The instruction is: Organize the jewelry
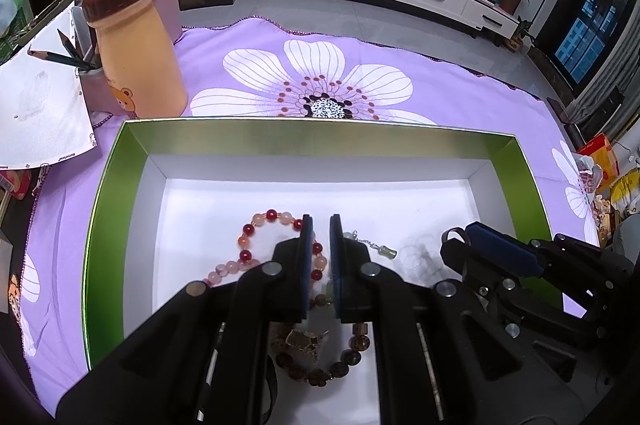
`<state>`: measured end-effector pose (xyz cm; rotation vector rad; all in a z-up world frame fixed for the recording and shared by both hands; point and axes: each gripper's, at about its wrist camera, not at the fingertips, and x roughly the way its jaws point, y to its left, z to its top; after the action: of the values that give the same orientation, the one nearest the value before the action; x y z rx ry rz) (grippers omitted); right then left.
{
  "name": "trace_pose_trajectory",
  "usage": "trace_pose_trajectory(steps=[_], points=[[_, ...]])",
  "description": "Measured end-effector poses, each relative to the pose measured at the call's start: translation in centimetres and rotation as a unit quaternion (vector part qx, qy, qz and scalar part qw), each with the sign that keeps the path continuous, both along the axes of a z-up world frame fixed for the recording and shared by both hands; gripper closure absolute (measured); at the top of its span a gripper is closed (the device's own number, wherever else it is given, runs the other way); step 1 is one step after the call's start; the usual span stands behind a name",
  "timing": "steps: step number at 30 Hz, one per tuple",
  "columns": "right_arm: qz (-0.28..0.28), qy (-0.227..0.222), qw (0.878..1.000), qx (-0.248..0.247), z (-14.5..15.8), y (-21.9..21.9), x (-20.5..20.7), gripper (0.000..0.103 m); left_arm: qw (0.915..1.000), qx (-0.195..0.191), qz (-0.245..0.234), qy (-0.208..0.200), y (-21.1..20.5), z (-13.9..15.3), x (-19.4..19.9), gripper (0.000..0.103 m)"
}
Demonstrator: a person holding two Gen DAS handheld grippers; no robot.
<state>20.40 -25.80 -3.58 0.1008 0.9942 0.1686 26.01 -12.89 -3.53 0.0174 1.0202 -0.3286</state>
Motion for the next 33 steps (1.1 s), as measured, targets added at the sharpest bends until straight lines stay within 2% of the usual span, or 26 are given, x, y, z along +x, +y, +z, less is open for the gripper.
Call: trace_pose_trajectory(steps=[13, 21, 27, 29, 33], points=[[-0.002, 0.001, 1.0, -0.001, -0.1, 0.0, -0.1, 0.083, 1.0, 0.0, 0.005, 0.002, 0.1, -0.2, 0.0, 0.095], [-0.008, 0.001, 1.0, -0.004, 0.0, 0.0, 0.0, 0.083, 1.0, -0.004, 0.007, 0.005, 0.4, -0.2, 0.1, 0.086], [-0.008, 0.001, 1.0, -0.004, 0.0, 0.0, 0.0, 0.083, 0.9999, 0.006, 0.012, -0.003, 0.5, 0.0, 0.0, 0.069], [-0.009, 0.0, 1.0, -0.006, 0.1, 0.1, -0.1, 0.083, 0.9998, 0.013, 0.013, -0.01, 0.6, 0.2, -0.1, 0.057], [-0.007, -0.006, 1.0, -0.009, 0.5, 0.3, -0.4, 0.082, 0.9995, 0.019, 0.019, -0.015, 1.1, 0.6, -0.3, 0.048]])
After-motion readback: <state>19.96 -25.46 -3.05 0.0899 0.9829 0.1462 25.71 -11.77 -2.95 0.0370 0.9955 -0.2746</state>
